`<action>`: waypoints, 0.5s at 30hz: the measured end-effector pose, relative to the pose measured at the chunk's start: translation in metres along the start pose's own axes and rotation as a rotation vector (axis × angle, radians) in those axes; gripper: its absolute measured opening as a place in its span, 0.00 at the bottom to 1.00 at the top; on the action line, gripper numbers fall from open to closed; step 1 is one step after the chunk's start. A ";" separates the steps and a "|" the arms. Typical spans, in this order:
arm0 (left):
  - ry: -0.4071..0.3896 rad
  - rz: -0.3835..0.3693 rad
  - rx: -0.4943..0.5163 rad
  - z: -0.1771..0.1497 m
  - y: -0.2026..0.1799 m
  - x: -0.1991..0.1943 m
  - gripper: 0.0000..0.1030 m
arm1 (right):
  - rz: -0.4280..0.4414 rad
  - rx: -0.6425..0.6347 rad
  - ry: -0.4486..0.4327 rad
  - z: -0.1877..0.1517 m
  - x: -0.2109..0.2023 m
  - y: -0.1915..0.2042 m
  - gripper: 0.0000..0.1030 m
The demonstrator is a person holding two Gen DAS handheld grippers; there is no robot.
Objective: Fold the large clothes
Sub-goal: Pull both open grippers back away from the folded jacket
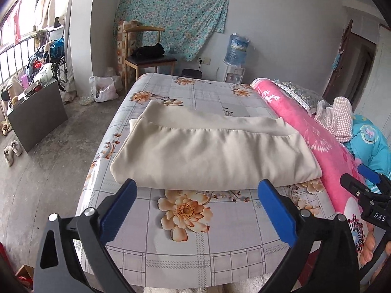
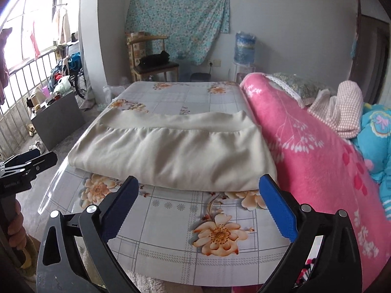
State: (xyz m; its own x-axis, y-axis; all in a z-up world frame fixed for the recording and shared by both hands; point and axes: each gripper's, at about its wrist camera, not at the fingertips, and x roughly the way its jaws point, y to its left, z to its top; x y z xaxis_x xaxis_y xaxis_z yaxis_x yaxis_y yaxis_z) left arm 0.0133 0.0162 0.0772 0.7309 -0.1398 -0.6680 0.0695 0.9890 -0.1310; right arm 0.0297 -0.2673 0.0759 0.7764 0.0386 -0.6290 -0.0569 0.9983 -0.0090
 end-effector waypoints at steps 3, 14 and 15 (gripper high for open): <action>-0.004 0.070 0.020 -0.001 -0.010 -0.002 0.95 | -0.016 0.022 -0.020 0.000 -0.006 0.004 0.92; 0.041 0.212 0.098 -0.012 -0.034 0.010 0.95 | -0.105 -0.020 -0.018 -0.016 -0.001 0.033 0.92; 0.048 0.213 0.091 -0.014 -0.036 0.012 0.95 | -0.102 -0.018 -0.001 -0.017 0.003 0.034 0.92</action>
State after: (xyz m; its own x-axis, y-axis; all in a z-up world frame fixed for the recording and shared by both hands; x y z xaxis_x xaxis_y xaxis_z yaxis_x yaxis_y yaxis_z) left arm 0.0100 -0.0213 0.0638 0.7024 0.0726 -0.7080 -0.0206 0.9964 0.0818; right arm 0.0190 -0.2342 0.0606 0.7796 -0.0630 -0.6232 0.0111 0.9962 -0.0868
